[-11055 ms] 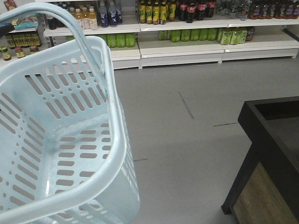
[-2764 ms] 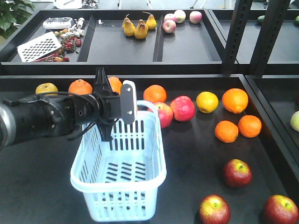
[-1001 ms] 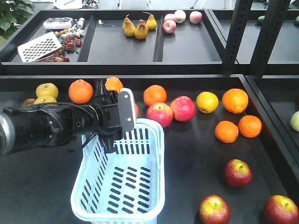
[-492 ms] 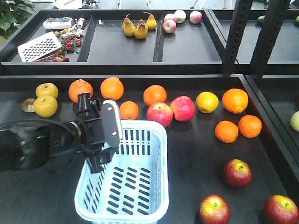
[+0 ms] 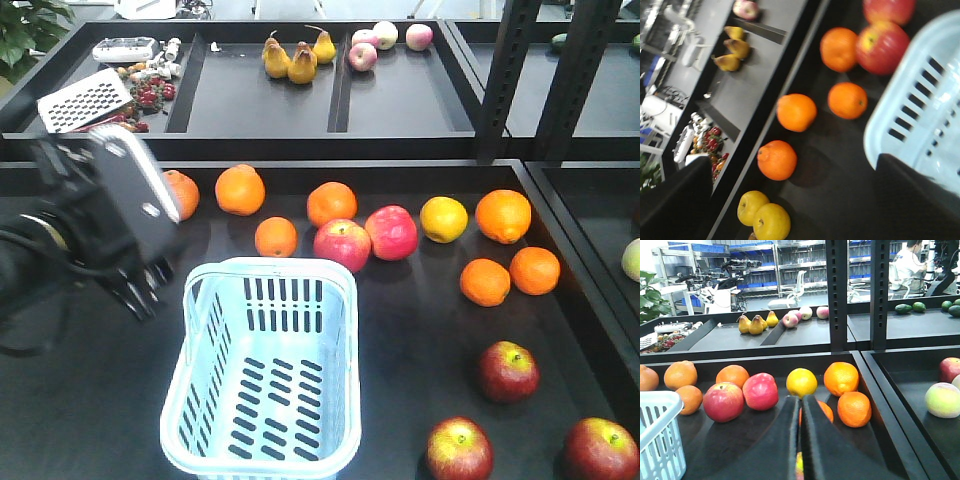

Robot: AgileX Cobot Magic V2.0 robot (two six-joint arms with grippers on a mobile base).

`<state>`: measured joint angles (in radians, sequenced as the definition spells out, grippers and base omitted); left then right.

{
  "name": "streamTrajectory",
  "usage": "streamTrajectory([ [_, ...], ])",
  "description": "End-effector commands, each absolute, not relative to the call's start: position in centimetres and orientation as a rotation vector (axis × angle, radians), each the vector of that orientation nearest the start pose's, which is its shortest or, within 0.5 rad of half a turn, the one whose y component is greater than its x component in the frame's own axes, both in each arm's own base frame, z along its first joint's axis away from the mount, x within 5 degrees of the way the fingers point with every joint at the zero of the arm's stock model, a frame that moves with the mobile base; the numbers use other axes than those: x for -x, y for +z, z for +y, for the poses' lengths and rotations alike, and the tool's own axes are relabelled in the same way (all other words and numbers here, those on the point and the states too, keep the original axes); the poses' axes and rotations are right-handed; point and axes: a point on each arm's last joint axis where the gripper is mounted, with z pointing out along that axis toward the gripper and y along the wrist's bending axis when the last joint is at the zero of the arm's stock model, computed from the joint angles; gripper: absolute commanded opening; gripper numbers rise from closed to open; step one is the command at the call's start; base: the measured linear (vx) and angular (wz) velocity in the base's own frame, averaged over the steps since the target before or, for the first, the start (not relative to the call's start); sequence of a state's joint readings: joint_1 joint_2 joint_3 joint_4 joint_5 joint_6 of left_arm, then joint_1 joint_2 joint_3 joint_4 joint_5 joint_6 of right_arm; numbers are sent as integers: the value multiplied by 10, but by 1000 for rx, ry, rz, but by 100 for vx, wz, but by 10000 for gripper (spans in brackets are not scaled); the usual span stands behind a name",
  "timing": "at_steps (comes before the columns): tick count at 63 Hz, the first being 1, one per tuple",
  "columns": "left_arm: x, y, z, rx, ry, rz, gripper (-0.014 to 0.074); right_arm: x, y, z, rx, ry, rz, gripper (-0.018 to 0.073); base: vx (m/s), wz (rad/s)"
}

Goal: Pick three apples into basket with both arms
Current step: 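Open the left gripper and lift it away from the basket, then reach the right gripper down to a red apple and grasp it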

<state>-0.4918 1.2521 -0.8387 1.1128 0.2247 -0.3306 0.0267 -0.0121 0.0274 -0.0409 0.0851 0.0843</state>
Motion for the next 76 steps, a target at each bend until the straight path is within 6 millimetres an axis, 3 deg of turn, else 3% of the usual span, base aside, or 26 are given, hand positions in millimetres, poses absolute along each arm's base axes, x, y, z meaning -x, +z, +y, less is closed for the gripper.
streamTrajectory([
  [1, -238, 338, -100, -891, 302, 1673, 578, -57, 199, 1, -6, 42, 1524, -9, 0, 0],
  [15, -219, 365, -66, -488, 147, 1740, 572, -57, 199, 1, -6, 42, 1524, -9, 0, 0],
  [32, -182, 388, -37, -248, 114, 1737, 572, -57, 199, 1, -6, 42, 1524, -9, 0, 0],
  [54, -132, 390, -20, -149, 28, 1659, 572, -57, 199, 1, -6, 42, 1524, -9, 0, 0],
  [76, -127, 391, -18, -158, 49, 1636, 572, -56, 208, 1, -41, 82, 1487, -9, 0, 0],
])
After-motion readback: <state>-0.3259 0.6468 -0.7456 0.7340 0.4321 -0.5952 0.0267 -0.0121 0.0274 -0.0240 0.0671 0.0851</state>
